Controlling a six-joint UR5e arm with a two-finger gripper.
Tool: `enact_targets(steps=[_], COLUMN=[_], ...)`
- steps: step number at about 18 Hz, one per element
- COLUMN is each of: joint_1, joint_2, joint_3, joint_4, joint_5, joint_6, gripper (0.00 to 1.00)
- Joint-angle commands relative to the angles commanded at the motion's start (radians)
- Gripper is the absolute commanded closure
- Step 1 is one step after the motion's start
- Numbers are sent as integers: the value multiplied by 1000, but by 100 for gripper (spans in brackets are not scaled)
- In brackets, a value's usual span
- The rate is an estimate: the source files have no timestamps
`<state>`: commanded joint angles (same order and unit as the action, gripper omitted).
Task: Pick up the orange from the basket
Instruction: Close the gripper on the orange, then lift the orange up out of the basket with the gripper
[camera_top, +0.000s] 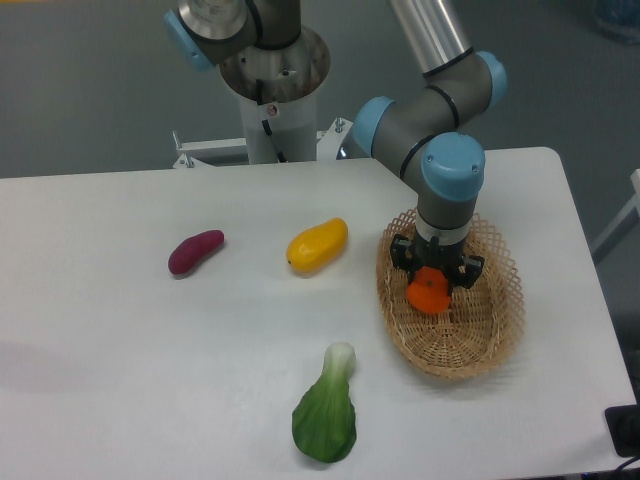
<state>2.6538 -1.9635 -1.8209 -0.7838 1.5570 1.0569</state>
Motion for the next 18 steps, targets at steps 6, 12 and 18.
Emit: enact_targets(steps=[6,12,18], joint_1=[-14,-34,-97], joint_2=[26,103,156], joint_3=[106,201,292], joint_4=[-18,-147,-298], joint_5=[-6,-63,-83], joint_6=[3,8,6], gripper=[35,35,34])
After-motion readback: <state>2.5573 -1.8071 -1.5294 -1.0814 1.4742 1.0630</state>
